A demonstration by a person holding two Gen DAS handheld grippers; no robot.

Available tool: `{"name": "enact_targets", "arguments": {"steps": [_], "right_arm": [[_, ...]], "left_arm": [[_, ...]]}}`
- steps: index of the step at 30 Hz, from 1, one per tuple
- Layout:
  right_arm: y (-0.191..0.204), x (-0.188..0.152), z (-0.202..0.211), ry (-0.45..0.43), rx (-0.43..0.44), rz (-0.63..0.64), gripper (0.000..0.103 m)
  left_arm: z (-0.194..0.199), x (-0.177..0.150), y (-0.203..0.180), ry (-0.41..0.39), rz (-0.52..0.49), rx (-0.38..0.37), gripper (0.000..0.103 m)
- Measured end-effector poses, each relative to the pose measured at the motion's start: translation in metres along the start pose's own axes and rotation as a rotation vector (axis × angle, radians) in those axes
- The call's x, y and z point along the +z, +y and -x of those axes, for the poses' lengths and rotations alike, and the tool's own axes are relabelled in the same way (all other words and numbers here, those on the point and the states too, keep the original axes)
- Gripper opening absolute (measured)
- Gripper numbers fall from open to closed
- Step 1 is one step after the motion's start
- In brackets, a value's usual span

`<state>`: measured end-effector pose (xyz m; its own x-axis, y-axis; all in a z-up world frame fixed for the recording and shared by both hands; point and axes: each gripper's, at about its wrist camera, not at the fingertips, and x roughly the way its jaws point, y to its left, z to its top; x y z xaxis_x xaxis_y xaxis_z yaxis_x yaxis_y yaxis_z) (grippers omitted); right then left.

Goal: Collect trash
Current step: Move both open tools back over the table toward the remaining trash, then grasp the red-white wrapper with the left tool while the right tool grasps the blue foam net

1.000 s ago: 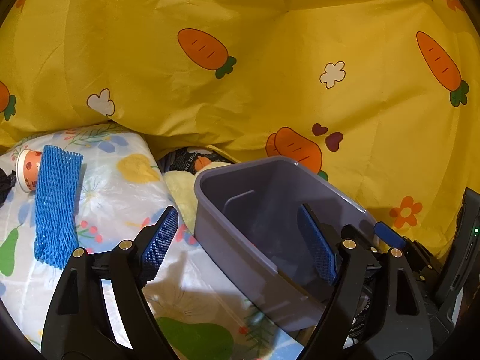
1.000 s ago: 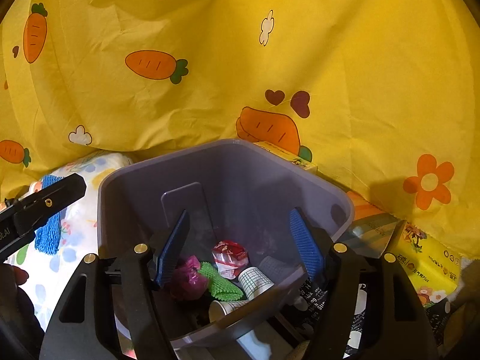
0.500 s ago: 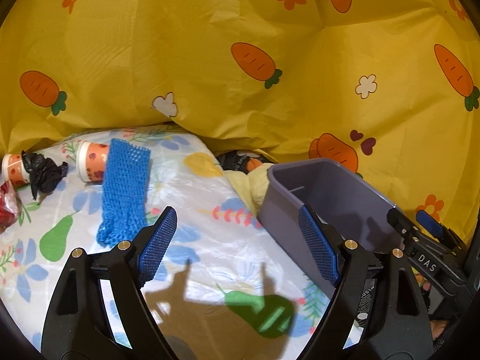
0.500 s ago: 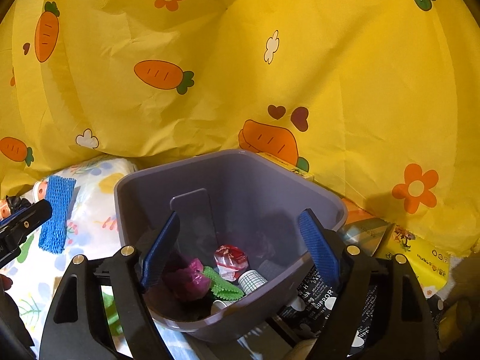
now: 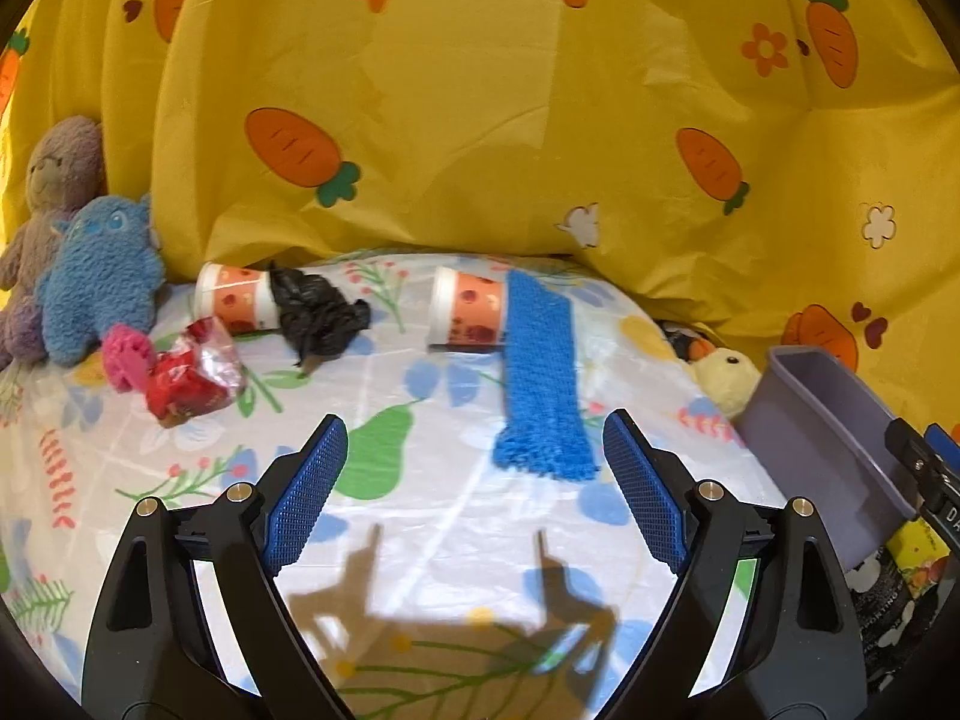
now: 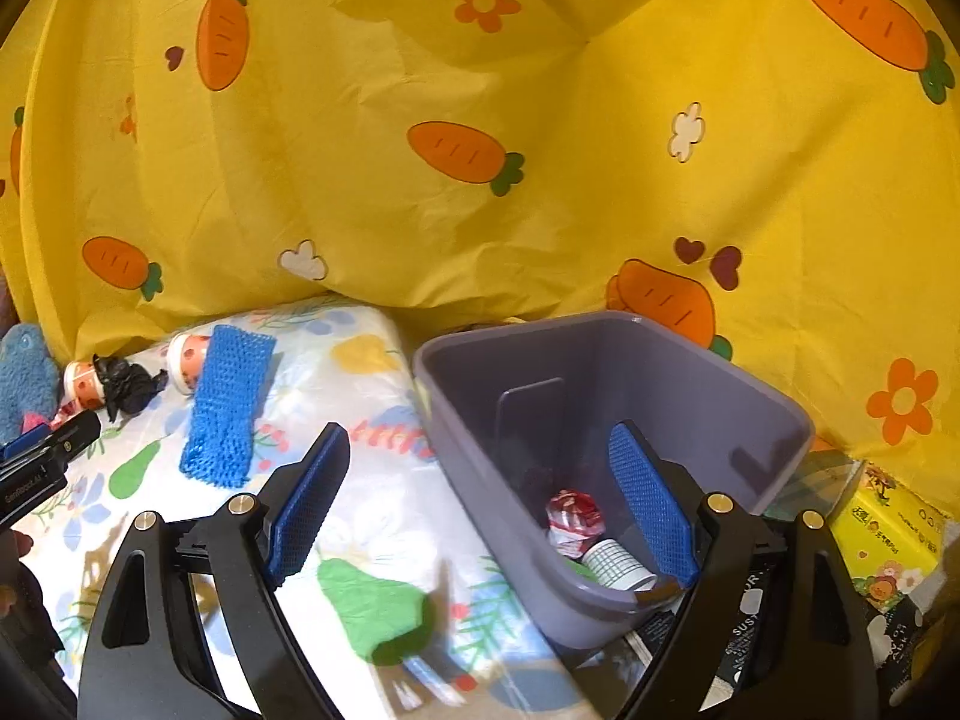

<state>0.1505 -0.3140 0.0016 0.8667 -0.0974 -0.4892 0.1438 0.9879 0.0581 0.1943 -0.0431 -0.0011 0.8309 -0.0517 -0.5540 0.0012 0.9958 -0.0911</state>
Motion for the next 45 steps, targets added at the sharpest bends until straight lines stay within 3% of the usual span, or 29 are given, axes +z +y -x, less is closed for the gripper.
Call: {"name": "enact_targets", "arguments": {"steps": [9,17,23,31,37,39,40,45], "right_arm": [[0.089,-0.002,-0.033,0.105,0.142,0.121,0.086],[0.155,0.000,-0.078,0.201,0.173,0.204,0.085],[0.183,-0.005,-0.117,0.264,0.146,0.244,0.081],[0.193,-0.011,-0.152,0.331,0.130,0.245,0.062],[0.192,-0.017,-0.164,0.373,0.160,0.229,0.036],[0.194,-0.017,-0.163,0.371,0.173,0.239,0.015],[0.194,-0.017,-0.163,0.369,0.177,0.244,0.009],[0.187,-0.019,-0.158,0.349,0.204,0.228,0.004]], "left_arm": [[-0.002,0.001,0.087,0.023,0.076,0.166,0.086],[-0.005,0.009,0.135,0.029,0.108,0.226,0.086],[-0.022,0.008,0.160,0.069,0.119,0.212,0.086],[-0.047,0.006,0.182,0.105,0.153,0.149,0.086],[-0.065,0.012,0.188,0.137,0.158,0.135,0.086],[-0.071,0.014,0.192,0.144,0.170,0.137,0.085],[-0.075,0.015,0.193,0.151,0.174,0.136,0.084],[-0.093,0.021,0.200,0.183,0.189,0.128,0.075]]}}
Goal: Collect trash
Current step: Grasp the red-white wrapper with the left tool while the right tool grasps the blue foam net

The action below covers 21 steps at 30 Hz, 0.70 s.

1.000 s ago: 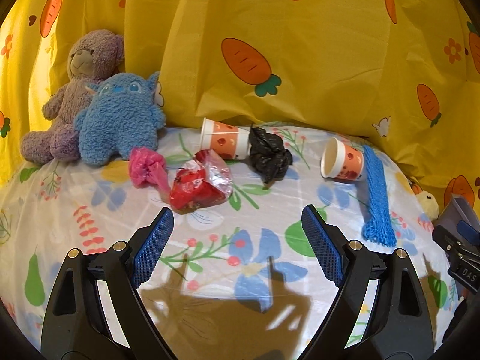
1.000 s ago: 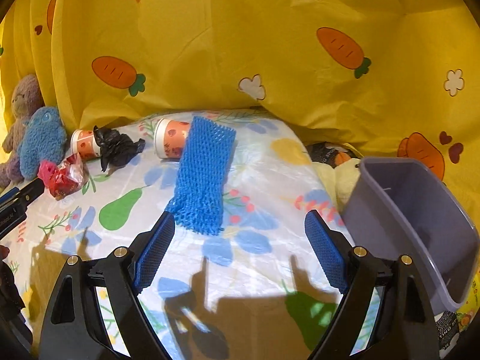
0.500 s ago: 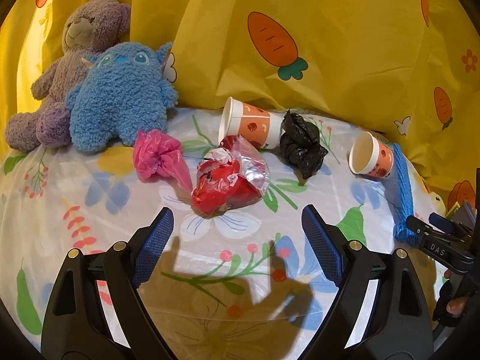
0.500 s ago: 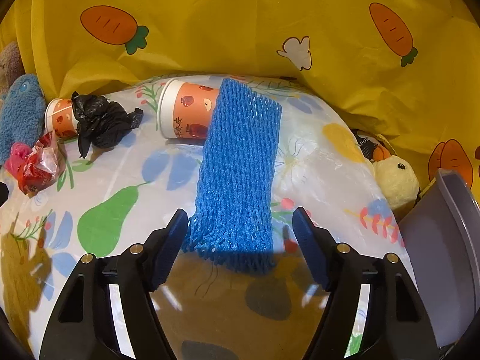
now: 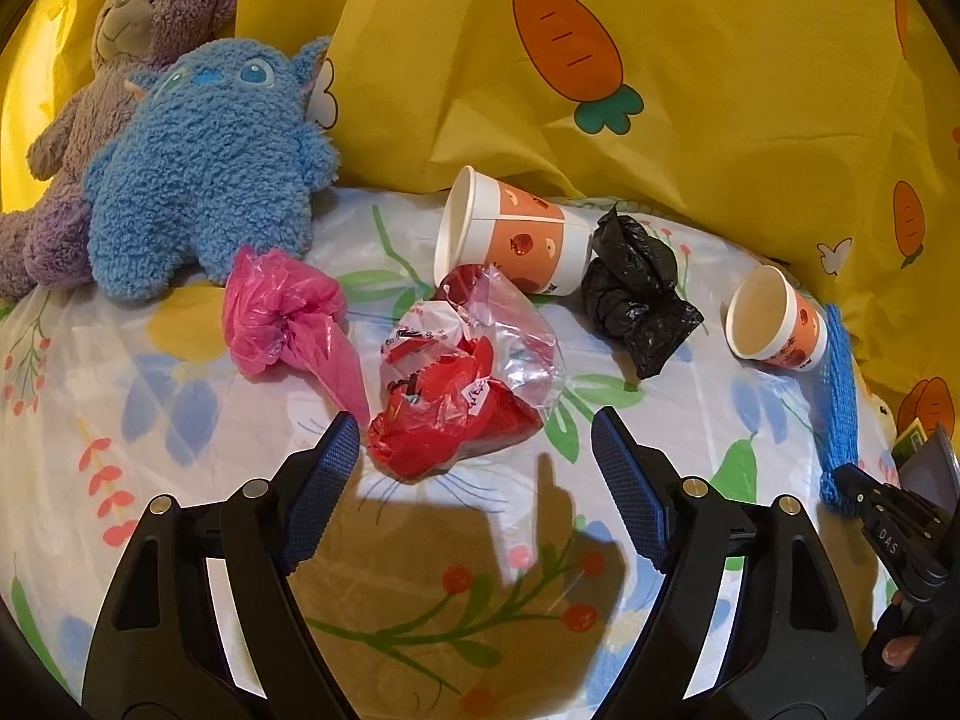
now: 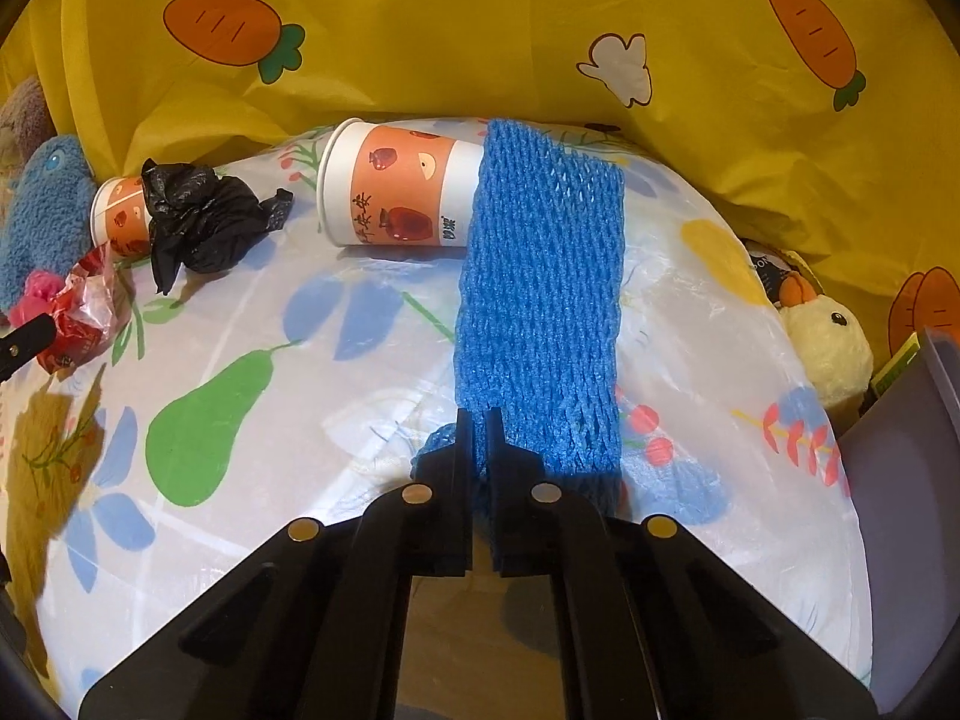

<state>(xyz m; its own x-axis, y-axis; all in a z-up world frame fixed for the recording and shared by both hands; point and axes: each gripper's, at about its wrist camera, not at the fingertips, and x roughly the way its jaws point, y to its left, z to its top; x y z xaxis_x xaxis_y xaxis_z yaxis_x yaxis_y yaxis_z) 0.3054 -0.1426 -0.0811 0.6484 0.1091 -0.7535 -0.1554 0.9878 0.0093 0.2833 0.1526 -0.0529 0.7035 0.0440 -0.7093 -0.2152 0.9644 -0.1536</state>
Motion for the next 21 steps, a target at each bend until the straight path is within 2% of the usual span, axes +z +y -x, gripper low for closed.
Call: {"name": "enact_targets", "arguments": {"steps": [1,7,9,14,21], "right_arm": [[-0.002,-0.001,0.002,-0.004,0.007,-0.006,0.004],[-0.011,-0.002,0.018,-0.051,0.038,-0.022,0.004],[-0.013,-0.002,0.022,-0.064,0.045,-0.027,0.004],[-0.017,-0.005,0.032,-0.089,0.059,-0.036,0.003],[-0.019,-0.008,0.050,-0.132,0.073,-0.032,0.003]], "left_arm": [[-0.004,0.002,0.001,0.008,0.000,0.000,0.073],[-0.027,0.002,0.004,0.074,0.022,-0.015,0.048],[-0.034,0.000,0.004,0.089,0.022,-0.009,0.034],[-0.040,-0.006,-0.002,0.082,-0.007,-0.005,0.023],[-0.026,-0.016,-0.008,0.042,-0.026,-0.029,0.020]]}}
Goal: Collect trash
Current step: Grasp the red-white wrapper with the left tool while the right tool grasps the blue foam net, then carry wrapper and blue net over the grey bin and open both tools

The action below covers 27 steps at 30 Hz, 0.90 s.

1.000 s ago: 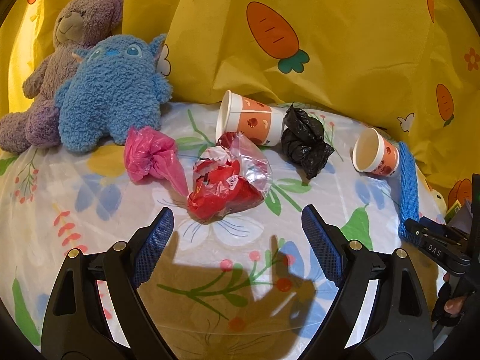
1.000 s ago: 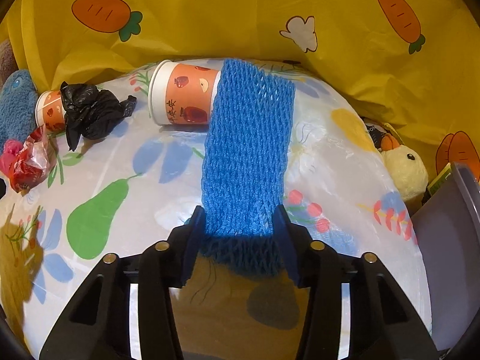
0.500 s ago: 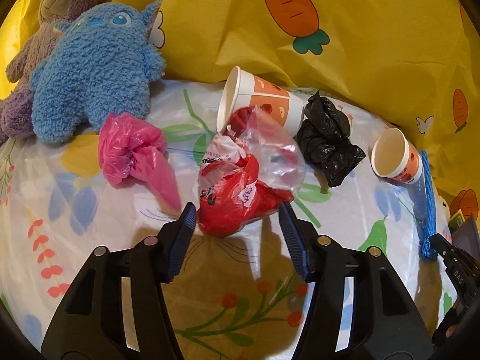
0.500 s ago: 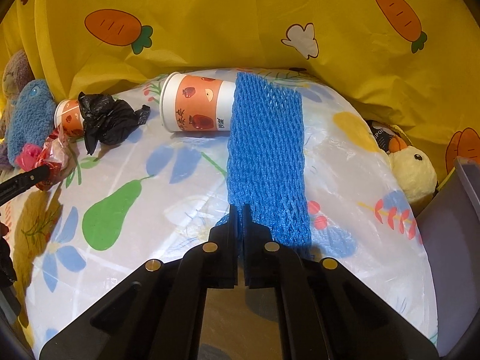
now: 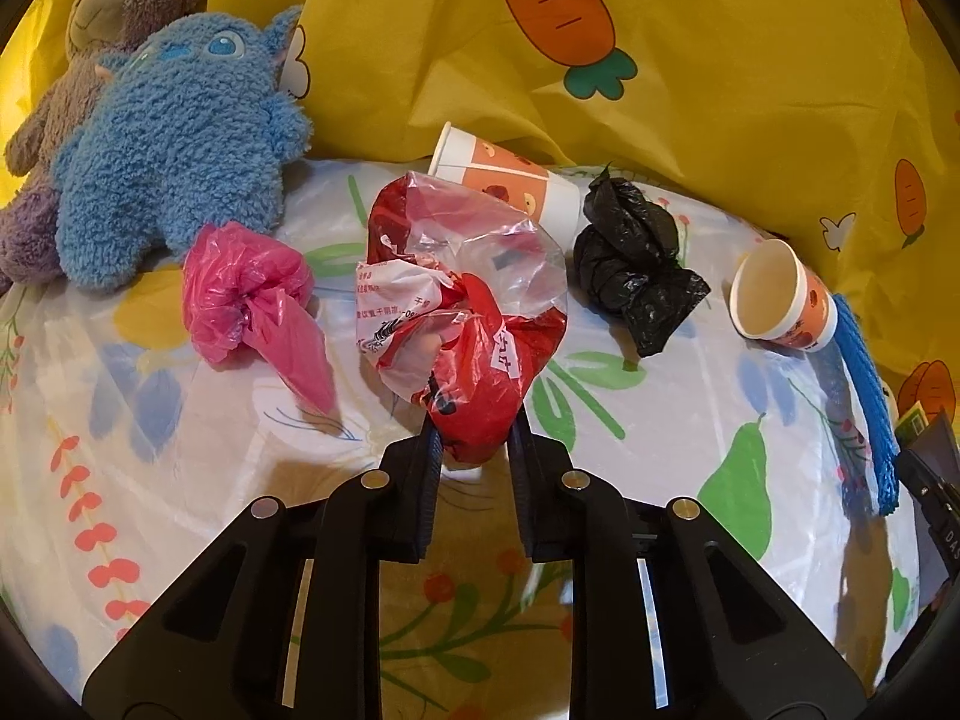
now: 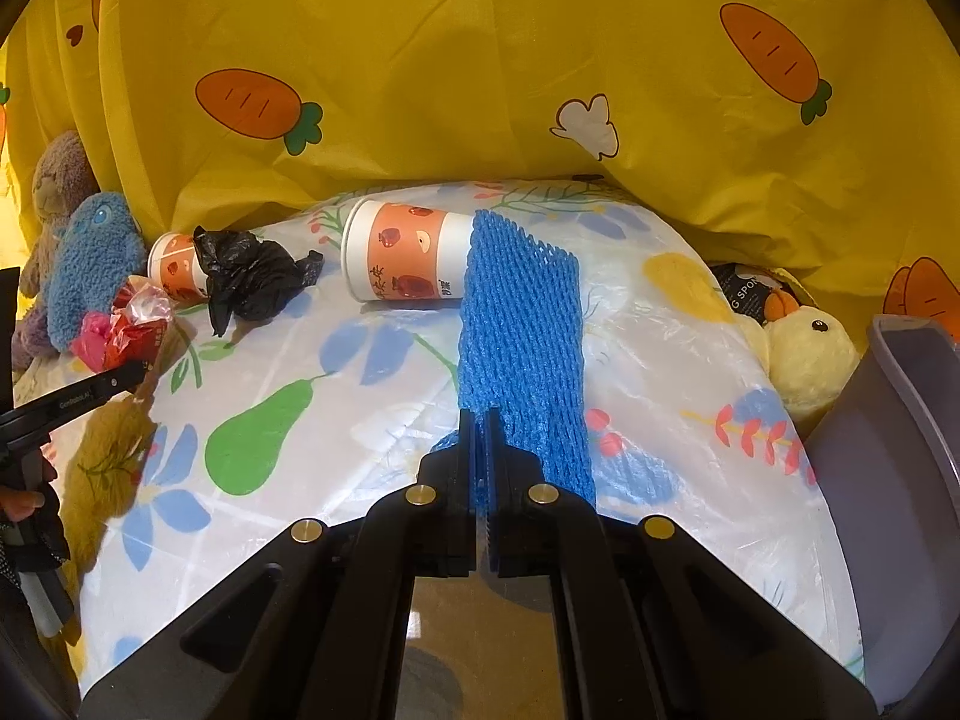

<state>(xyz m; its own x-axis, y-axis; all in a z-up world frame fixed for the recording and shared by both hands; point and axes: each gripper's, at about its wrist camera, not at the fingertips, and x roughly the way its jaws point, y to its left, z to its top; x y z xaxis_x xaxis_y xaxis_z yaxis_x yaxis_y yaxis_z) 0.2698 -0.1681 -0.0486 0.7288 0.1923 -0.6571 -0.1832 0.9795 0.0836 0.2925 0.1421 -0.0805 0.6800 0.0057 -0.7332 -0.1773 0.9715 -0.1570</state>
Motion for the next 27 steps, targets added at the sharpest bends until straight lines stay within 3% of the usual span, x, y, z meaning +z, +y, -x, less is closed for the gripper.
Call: {"name": "enact_targets", "arguments": {"steps": [8,14,27], "right_arm": [[-0.005,-0.004,0.034,-0.062,0.012,0.002,0.003],[-0.014,-0.008,0.068,-0.117,0.020,0.006,0.003],[-0.051,-0.018,0.128,-0.212,0.006,-0.028,0.003]], "left_arm": [[0.047,-0.008,-0.028,-0.068,-0.056,-0.062,0.020],[0.084,-0.014,-0.070,-0.112,-0.140,-0.131,0.020],[0.122,-0.046,-0.156,-0.140,-0.285,-0.243,0.020]]}}
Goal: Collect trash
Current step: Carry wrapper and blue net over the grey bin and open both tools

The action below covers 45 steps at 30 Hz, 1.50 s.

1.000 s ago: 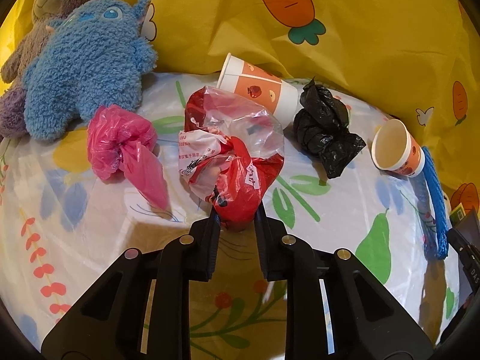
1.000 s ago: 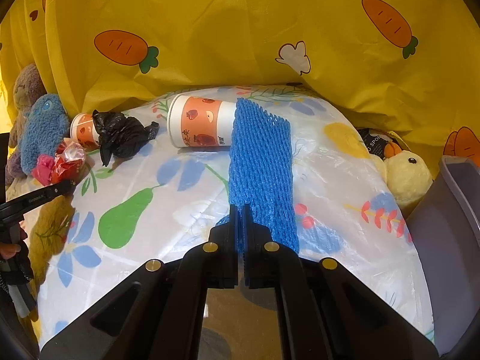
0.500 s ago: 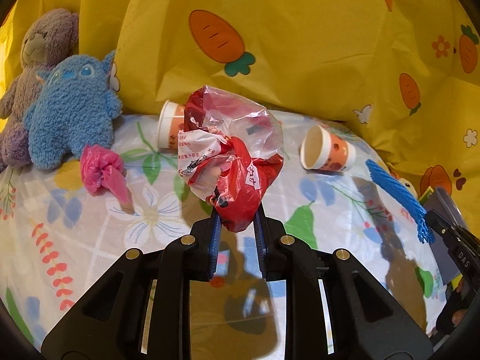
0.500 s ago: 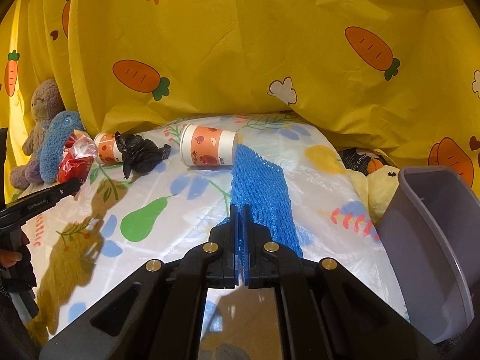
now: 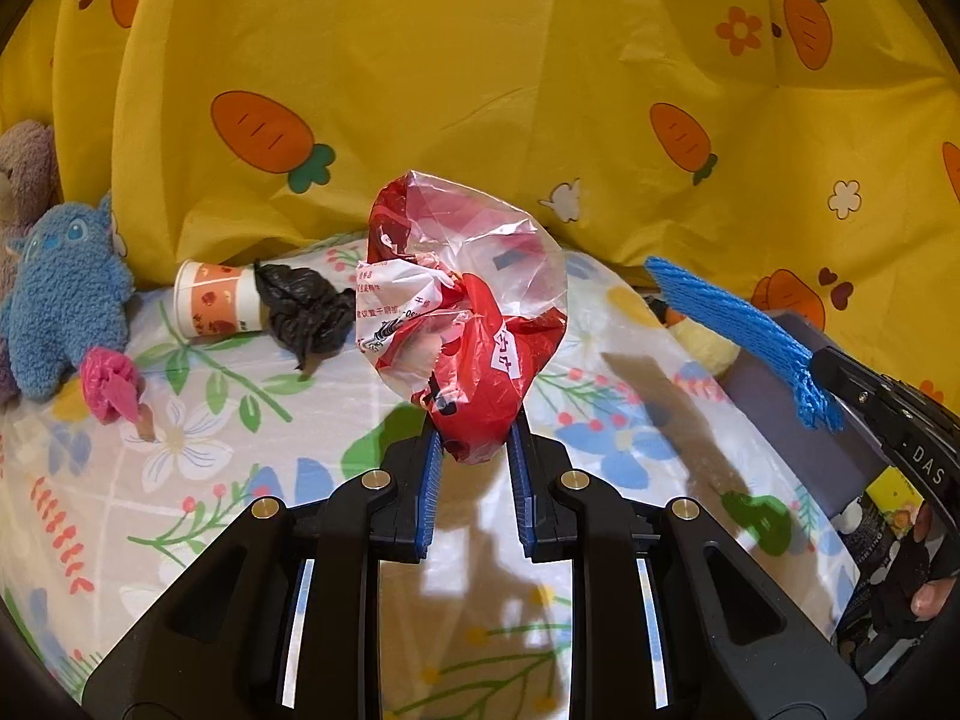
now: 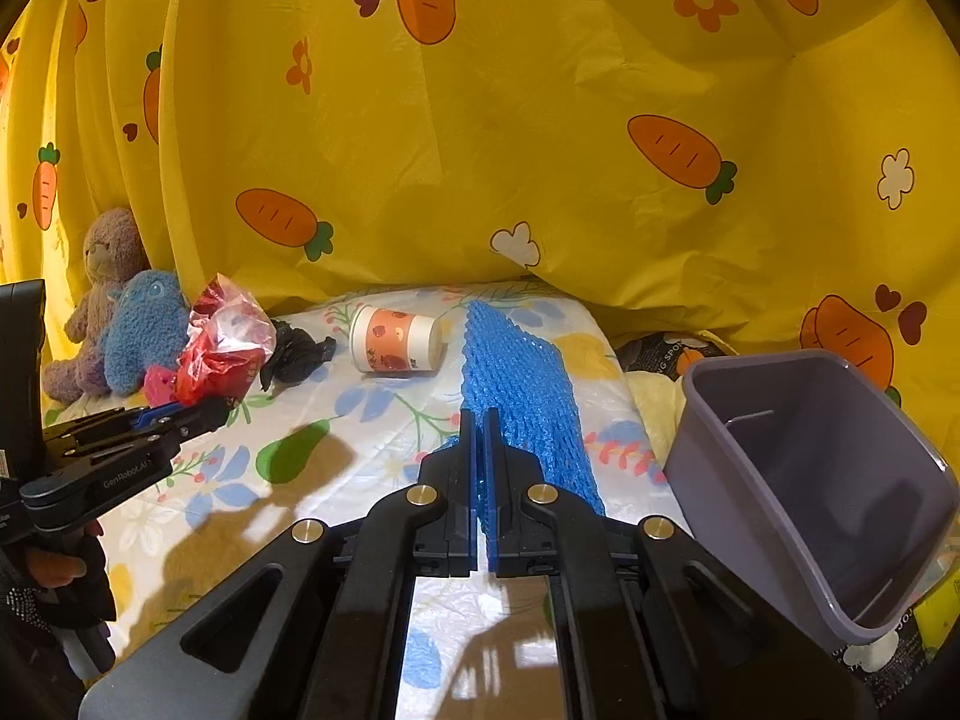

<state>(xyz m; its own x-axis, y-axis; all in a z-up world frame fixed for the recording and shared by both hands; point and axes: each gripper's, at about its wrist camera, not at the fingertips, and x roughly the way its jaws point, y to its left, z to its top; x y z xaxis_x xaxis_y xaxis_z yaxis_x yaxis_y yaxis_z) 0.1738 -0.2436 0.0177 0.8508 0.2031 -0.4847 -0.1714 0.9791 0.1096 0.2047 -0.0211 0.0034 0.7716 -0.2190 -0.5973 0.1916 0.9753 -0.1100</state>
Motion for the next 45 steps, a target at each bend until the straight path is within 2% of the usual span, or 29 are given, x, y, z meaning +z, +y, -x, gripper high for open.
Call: {"name": "enact_targets", "arguments": {"steps": [7,11,18,21,31,45], "right_arm": [[-0.043,0.003,0.035,-0.059,-0.059,-0.055,0.003],[-0.078,0.003,0.056,-0.087,-0.130,-0.097,0.003],[-0.132,-0.007,0.073,-0.093,-0.272,-0.161,0.003],[-0.148,-0.013,0.075,-0.081,-0.295,-0.190,0.003],[-0.174,-0.028,0.073,-0.041,-0.324,-0.231,0.003],[-0.188,-0.036,0.068,-0.008,-0.314,-0.273,0.003]], "left_arm": [[-0.001,0.014,-0.072,-0.012,-0.086,-0.105,0.020],[-0.002,0.022,-0.125,-0.017,-0.133,-0.203,0.020],[-0.017,0.027,-0.211,0.019,-0.205,-0.337,0.020],[-0.028,0.023,-0.236,0.057,-0.223,-0.372,0.020],[-0.052,0.015,-0.271,0.113,-0.252,-0.407,0.020],[-0.068,0.008,-0.287,0.156,-0.252,-0.449,0.021]]}}
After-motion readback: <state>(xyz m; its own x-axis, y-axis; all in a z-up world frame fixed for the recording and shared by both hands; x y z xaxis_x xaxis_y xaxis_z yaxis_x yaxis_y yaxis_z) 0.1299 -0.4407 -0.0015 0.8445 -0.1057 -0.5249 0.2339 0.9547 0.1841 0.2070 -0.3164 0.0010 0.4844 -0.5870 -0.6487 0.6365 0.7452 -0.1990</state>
